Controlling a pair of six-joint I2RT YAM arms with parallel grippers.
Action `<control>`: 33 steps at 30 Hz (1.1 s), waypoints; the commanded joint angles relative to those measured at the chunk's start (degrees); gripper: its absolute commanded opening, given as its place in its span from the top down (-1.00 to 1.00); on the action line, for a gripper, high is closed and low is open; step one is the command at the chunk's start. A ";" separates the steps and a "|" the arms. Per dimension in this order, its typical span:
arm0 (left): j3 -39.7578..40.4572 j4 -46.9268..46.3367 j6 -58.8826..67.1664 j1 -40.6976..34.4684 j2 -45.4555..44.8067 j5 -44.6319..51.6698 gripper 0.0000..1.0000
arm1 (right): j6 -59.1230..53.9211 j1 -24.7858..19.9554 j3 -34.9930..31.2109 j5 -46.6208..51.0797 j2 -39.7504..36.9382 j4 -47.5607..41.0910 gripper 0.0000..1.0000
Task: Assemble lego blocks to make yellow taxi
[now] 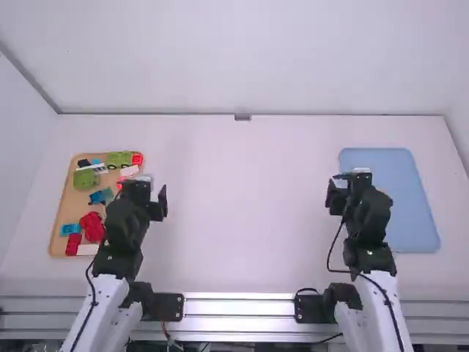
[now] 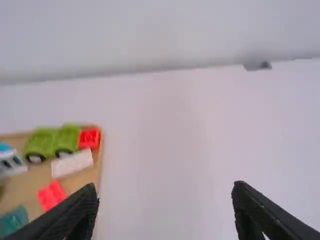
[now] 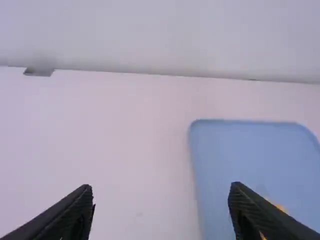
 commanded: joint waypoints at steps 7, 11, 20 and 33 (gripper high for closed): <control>-11.03 -5.34 -2.72 0.16 -11.07 0.47 -0.03 | 5.74 3.03 -11.11 1.52 -10.98 0.19 -0.03; -15.57 -5.34 -2.72 0.16 -16.42 0.47 0.16 | 5.74 3.03 -16.53 1.52 -16.39 0.19 0.16; -15.57 -5.34 -2.72 0.16 -26.93 0.47 0.53 | 5.74 3.03 -23.59 1.52 -27.18 0.19 0.53; -15.57 -5.34 -2.72 0.16 -36.34 0.47 0.89 | 5.74 3.03 -23.59 1.52 -38.11 0.19 0.91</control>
